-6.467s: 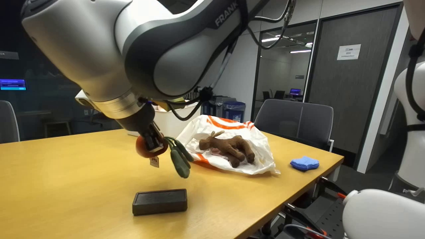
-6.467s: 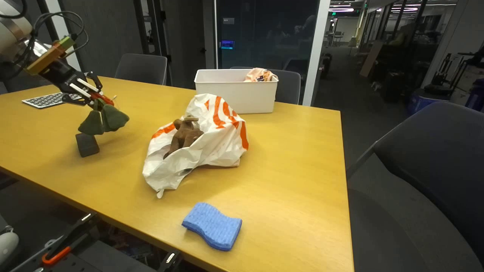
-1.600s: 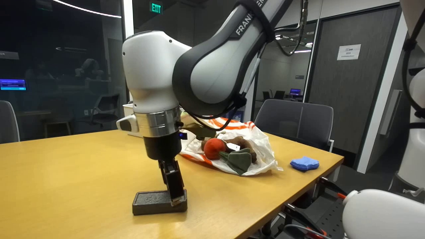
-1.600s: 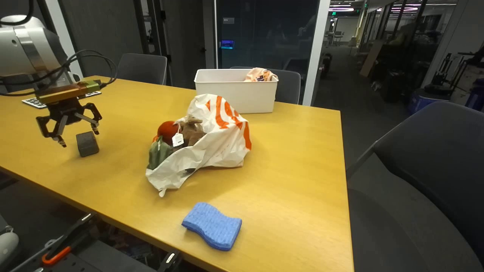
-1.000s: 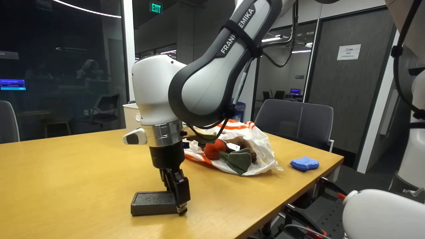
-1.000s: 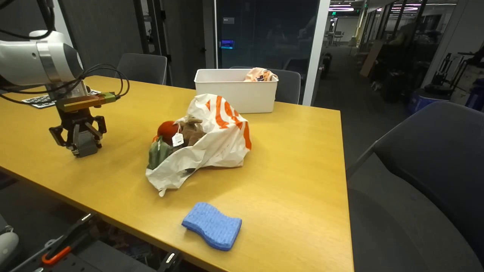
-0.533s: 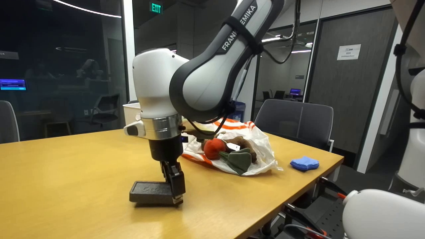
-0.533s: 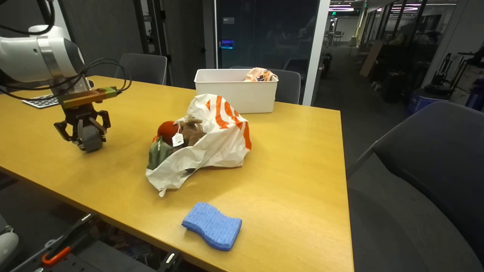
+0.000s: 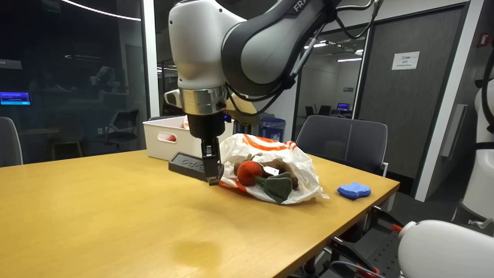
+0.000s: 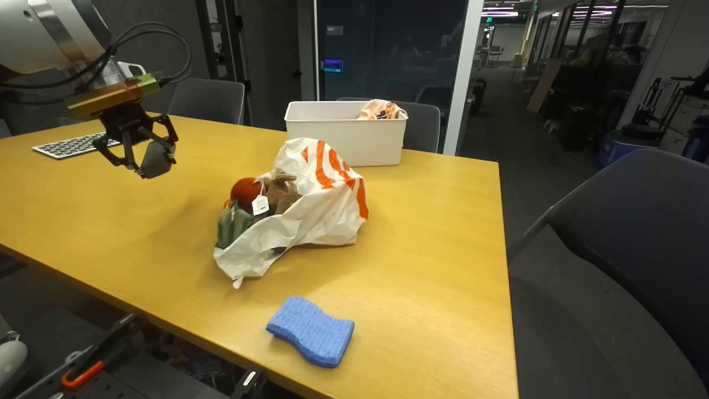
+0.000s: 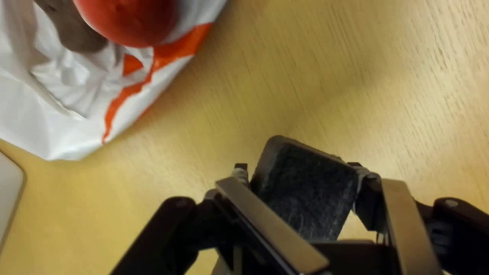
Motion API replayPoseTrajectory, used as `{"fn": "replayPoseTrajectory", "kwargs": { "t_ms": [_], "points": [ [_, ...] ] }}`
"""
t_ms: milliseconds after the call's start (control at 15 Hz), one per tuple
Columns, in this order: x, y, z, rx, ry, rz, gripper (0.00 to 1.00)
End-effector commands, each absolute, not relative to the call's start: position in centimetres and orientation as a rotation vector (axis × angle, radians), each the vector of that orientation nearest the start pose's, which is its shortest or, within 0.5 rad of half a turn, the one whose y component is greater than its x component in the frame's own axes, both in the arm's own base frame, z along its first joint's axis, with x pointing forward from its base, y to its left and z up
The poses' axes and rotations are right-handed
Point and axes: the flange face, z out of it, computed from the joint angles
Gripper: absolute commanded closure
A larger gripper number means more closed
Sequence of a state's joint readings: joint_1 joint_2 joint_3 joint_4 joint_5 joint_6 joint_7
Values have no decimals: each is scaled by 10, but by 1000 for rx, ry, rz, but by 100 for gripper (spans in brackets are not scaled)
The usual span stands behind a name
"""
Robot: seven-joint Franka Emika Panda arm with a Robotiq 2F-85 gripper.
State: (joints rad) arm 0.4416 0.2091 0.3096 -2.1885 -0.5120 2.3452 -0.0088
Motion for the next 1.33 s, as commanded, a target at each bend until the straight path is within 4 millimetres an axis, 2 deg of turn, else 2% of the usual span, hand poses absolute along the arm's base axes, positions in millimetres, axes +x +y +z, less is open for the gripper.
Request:
{"fn": "replayPoseTrajectory", "kwargs": {
  "t_ms": [0, 200, 533, 800, 1067, 1267],
  "points": [
    [400, 328, 318, -3131, -1658, -234, 60],
    [399, 291, 321, -3320, -1491, -260, 60],
    [398, 225, 314, -3631, -1144, -218, 60],
    [408, 180, 295, -3857, -821, -91, 60],
    [418, 160, 272, -4057, -482, 53, 60],
    [422, 168, 249, -4068, -431, 132, 60]
  ]
}}
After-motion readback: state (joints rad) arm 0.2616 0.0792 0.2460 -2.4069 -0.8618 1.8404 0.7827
